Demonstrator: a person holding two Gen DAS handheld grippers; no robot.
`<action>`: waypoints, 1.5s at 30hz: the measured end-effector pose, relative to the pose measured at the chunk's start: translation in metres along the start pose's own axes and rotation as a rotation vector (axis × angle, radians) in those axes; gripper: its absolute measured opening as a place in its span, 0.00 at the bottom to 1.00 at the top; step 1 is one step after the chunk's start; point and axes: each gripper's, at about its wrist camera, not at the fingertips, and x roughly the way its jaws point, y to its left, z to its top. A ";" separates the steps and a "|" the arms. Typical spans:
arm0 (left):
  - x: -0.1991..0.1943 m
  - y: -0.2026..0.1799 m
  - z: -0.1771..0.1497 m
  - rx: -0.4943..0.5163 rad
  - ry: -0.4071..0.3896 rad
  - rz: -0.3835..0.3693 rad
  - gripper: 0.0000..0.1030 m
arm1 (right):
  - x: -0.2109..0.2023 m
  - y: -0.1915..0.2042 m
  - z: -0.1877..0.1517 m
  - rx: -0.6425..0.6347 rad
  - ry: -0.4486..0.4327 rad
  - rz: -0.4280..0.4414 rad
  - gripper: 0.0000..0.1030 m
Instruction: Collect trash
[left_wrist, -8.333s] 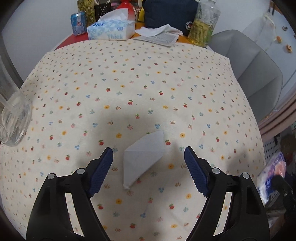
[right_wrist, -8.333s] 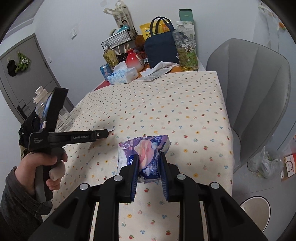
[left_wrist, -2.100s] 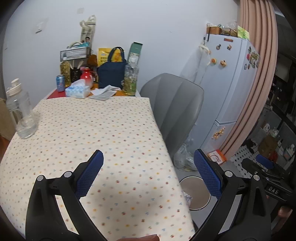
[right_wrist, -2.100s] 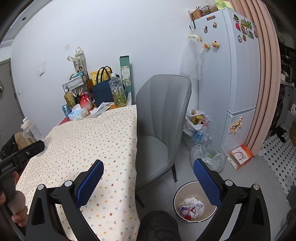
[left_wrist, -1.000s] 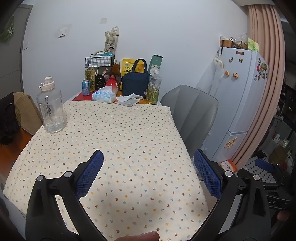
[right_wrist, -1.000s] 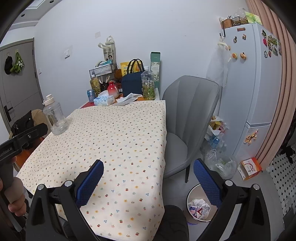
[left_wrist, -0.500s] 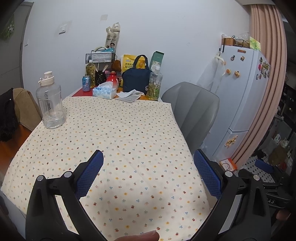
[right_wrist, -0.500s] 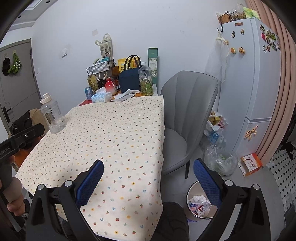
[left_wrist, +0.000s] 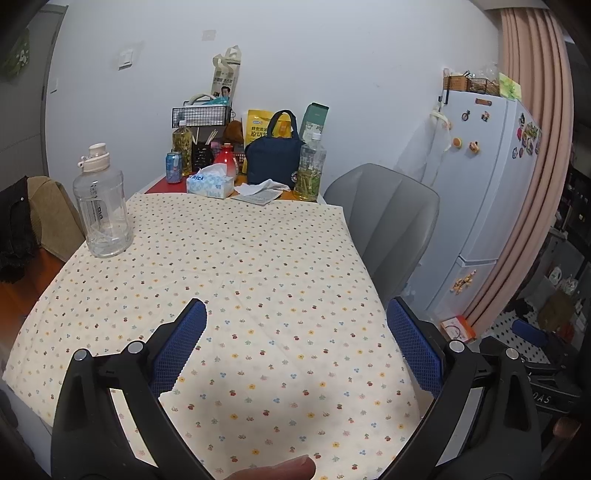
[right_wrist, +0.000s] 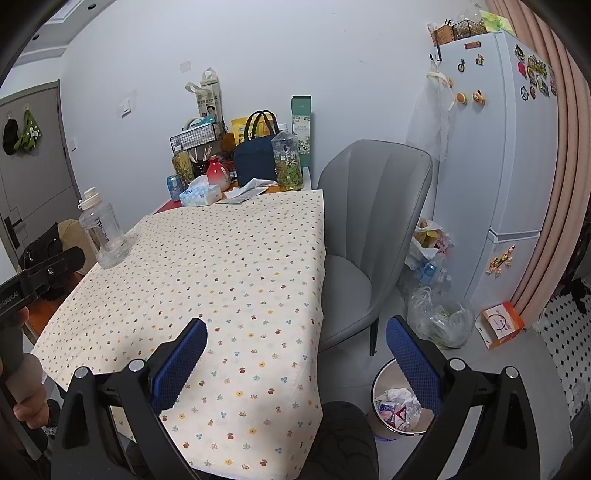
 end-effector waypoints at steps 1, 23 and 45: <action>0.000 0.001 -0.001 -0.001 0.001 0.000 0.94 | 0.000 0.001 0.000 -0.003 0.001 0.000 0.93; 0.000 -0.002 -0.001 -0.001 0.010 0.000 0.94 | -0.001 0.000 -0.002 0.000 0.010 0.006 0.93; 0.001 -0.002 -0.002 0.008 0.011 0.006 0.94 | -0.001 0.001 0.000 0.000 0.011 0.006 0.93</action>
